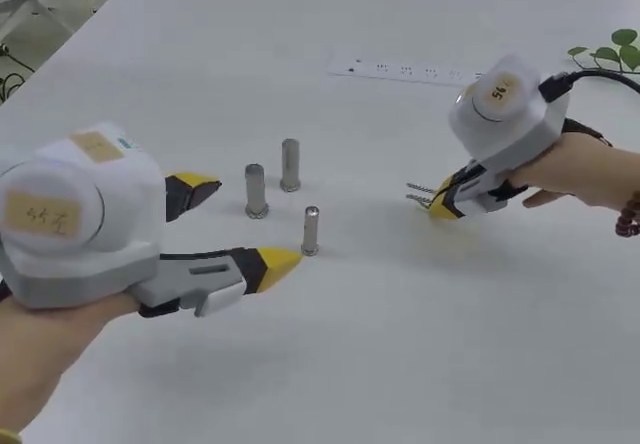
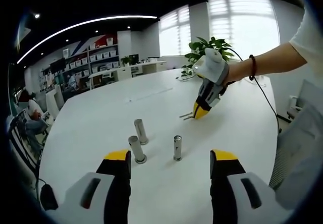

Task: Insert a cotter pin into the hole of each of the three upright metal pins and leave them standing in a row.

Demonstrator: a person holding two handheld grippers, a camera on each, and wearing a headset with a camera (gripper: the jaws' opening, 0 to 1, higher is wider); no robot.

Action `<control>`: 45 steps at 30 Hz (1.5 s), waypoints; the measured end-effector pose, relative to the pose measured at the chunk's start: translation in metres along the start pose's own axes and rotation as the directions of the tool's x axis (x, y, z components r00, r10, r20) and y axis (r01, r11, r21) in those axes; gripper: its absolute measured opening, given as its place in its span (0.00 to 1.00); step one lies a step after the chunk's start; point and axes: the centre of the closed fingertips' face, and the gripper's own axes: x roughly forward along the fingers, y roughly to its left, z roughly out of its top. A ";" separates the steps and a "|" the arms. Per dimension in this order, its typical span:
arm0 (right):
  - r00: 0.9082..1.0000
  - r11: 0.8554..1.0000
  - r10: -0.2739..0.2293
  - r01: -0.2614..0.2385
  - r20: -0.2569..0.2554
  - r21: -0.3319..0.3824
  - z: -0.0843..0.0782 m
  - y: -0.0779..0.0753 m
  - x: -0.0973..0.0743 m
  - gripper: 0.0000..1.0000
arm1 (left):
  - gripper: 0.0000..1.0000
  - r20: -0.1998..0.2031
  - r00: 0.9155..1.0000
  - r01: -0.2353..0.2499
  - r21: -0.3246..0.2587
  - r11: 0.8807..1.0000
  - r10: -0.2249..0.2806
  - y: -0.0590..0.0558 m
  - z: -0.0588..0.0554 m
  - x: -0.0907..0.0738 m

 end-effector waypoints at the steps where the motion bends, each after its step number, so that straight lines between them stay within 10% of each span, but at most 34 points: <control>1: 1.000 1.000 -0.005 0.005 0.008 -0.005 0.002 0.001 -0.002 0.01 | 0.62 0.003 1.000 0.002 0.002 1.000 -0.003 0.000 0.001 0.000; 24: 0.974 0.978 -0.039 0.083 0.225 -0.193 0.059 0.046 -0.045 0.01 | 0.40 0.026 0.992 0.124 -0.125 0.984 -0.122 -0.027 0.017 0.005; 45: 0.953 0.929 0.026 0.089 0.303 -0.359 0.083 0.111 -0.064 0.01 | 0.22 0.056 0.966 0.255 -0.353 0.900 -0.252 -0.060 0.023 0.012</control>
